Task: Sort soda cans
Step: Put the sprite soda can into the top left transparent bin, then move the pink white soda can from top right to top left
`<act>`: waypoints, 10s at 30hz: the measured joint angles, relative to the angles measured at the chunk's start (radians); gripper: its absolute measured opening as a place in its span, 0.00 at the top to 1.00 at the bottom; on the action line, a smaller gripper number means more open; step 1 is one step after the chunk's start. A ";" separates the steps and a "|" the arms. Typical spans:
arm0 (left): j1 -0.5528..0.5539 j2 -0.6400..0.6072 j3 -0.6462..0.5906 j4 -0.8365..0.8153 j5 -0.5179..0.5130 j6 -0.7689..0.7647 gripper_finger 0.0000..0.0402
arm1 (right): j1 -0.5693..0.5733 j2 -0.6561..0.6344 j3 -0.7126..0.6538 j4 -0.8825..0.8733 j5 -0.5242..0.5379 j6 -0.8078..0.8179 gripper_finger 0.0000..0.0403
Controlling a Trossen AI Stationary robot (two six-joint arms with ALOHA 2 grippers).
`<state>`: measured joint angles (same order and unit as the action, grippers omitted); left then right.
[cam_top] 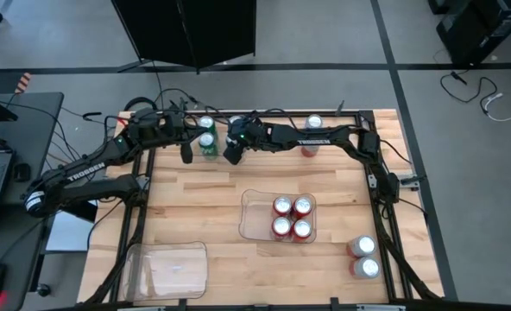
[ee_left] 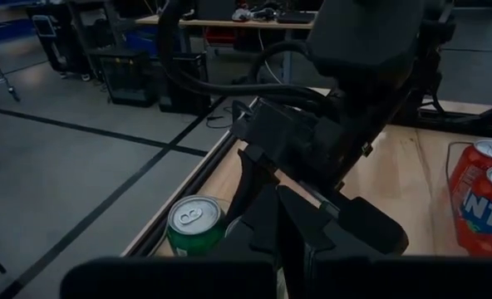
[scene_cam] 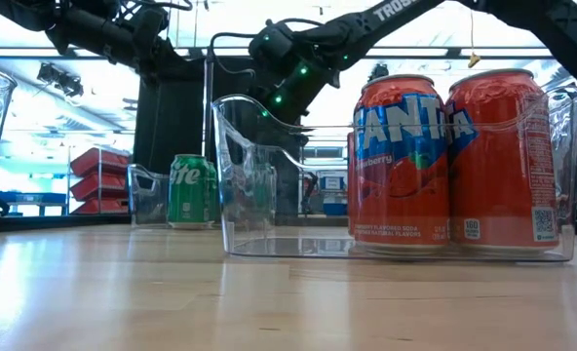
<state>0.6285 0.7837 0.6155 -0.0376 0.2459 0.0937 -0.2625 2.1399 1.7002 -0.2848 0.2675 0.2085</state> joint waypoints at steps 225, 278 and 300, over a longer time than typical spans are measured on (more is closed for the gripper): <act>-0.009 -0.052 0.095 -0.287 -0.084 -0.098 1.00 | -0.230 -0.736 -0.757 -0.204 0.384 0.180 0.02; -0.009 -0.052 0.095 -0.329 -0.084 -0.101 1.00 | 0.150 -0.086 -0.217 0.062 -0.184 -0.213 0.30; -0.009 -0.051 0.095 -0.396 -0.073 -0.098 1.00 | 0.204 0.099 0.006 0.085 -0.320 -0.279 0.30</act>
<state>0.6197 0.7322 0.7105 -0.4334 0.1731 -0.0048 -0.0586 2.2391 1.7058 -0.1997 -0.0520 -0.0708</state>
